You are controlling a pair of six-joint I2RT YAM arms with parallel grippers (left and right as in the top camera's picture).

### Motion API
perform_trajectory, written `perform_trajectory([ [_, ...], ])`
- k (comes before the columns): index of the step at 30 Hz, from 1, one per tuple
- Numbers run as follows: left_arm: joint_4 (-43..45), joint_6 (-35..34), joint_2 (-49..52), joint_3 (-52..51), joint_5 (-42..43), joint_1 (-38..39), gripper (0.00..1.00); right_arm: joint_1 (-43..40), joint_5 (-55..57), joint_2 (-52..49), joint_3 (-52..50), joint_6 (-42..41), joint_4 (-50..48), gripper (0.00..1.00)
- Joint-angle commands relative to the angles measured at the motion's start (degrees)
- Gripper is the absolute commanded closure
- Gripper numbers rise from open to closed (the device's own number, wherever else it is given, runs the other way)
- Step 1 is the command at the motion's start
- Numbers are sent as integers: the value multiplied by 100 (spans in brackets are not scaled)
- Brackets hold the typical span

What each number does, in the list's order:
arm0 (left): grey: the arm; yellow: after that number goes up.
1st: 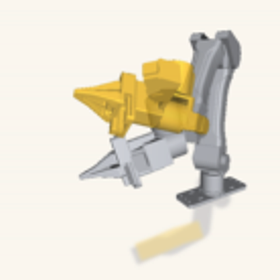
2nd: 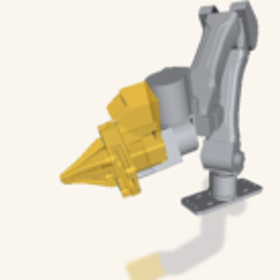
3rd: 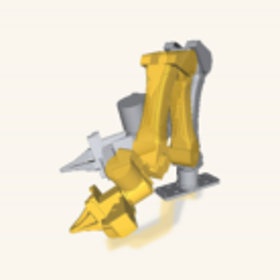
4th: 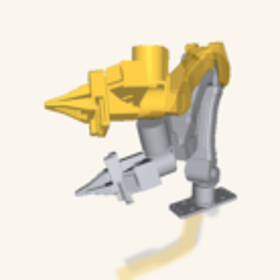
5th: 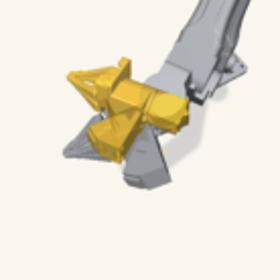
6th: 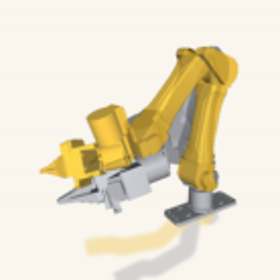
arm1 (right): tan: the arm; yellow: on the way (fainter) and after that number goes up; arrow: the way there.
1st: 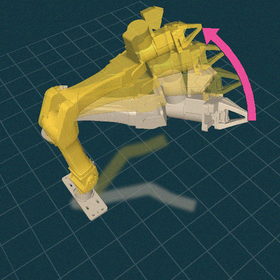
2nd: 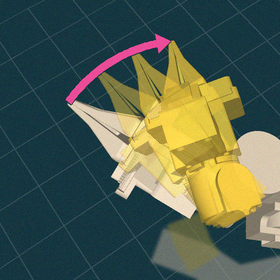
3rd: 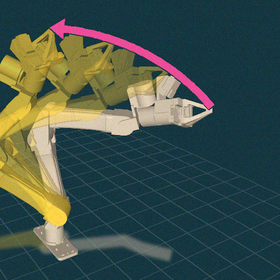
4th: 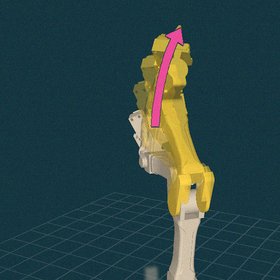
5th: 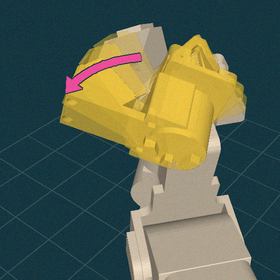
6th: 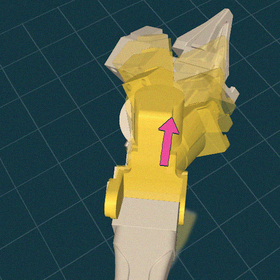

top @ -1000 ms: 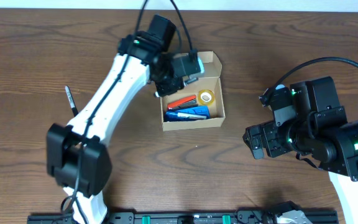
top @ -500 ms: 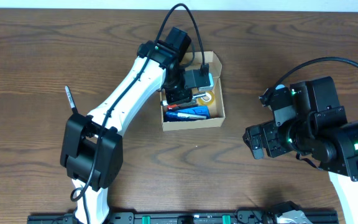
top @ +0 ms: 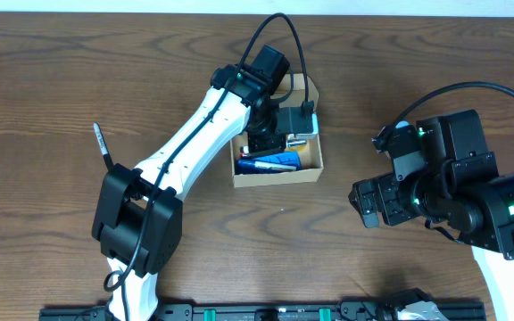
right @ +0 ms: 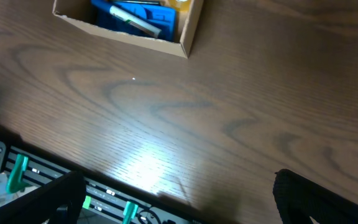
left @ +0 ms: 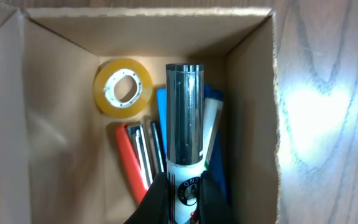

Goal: Pack container
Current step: 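Carry the whiteboard marker into the box and release it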

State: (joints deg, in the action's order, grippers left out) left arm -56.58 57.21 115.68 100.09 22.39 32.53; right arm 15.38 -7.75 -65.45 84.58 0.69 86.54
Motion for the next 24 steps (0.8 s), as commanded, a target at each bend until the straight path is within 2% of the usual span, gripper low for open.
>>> perform_trajectory([
  [1, -13, 153, 260, -2, -140, 2, 94, -39, -17, 28, 0, 24, 9, 1],
  [18, 15, 146, 782, -7, -136, 17, 94, -39, -17, 28, 0, 24, 9, 1],
  [20, 33, 116, 815, -9, -133, 31, 89, -39, -17, 28, 0, 24, 9, 1],
  [21, 50, 79, 820, -9, -133, 39, 82, -39, -17, 28, 0, 24, 9, 1],
  [24, 111, -50, 820, -7, -129, 55, 71, -39, -17, 28, 0, 24, 9, 1],
])
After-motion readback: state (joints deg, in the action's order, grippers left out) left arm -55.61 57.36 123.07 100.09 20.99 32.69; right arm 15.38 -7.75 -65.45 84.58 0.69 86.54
